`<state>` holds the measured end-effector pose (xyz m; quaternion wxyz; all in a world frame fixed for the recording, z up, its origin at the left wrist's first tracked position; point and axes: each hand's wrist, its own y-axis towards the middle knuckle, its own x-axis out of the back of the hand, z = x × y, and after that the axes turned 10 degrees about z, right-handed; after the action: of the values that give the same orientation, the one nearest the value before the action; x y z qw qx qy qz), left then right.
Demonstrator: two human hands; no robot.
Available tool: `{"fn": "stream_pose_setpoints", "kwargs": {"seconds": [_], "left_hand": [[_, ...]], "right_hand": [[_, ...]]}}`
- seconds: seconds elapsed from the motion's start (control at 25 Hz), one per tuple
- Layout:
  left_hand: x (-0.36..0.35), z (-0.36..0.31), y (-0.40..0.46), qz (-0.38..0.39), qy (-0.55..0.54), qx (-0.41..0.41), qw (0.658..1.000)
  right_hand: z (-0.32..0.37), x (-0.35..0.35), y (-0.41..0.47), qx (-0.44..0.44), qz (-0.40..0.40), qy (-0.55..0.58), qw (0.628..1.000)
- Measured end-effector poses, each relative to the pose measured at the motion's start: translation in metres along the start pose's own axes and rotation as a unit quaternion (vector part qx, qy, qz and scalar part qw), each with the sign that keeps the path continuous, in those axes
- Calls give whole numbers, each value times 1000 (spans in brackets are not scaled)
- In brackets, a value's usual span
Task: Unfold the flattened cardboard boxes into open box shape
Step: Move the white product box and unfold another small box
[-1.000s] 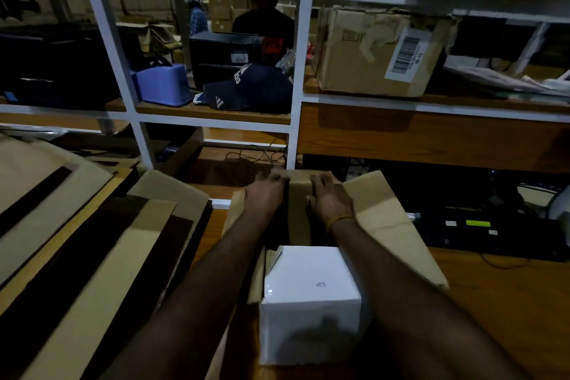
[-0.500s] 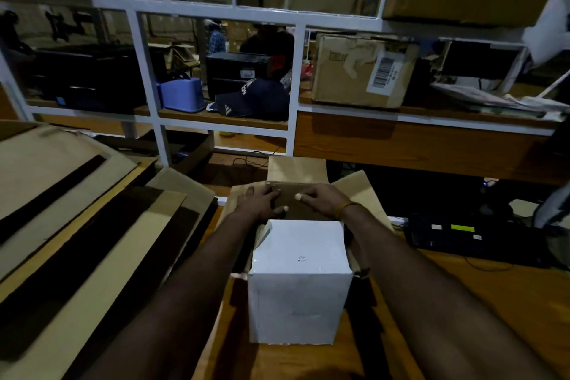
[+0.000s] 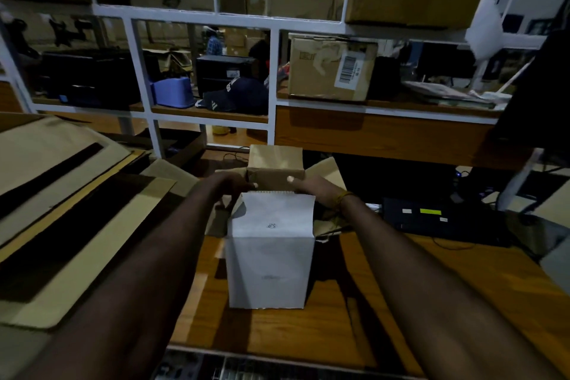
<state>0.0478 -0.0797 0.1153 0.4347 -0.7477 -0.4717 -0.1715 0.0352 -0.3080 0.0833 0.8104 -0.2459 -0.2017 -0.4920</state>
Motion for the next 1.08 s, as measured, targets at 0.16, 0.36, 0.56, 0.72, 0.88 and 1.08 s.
{"fn": "stream_pose_setpoints", "kwargs": {"seconds": [0.16,0.36,0.56,0.72,0.88,1.08], "left_hand": [[-7,8,-16,-3,-27,-27,999],[-17,2,-50,39,-58,-20,997],[-12,11,-72,139,25,19,990],[-3,29,-85,232,63,23,970],[-13,45,-82,223,115,29,968],[-37,55,-86,181,120,-54,975]], "right_hand": [[-11,-7,-25,4,-44,204,978],[-22,-23,-37,-30,-44,270,961],[-3,-26,-72,-72,17,213,974],[11,-39,-96,-66,34,161,984],[25,-58,-112,-102,68,7,992],[42,-90,-121,-162,68,-160,971]]}}
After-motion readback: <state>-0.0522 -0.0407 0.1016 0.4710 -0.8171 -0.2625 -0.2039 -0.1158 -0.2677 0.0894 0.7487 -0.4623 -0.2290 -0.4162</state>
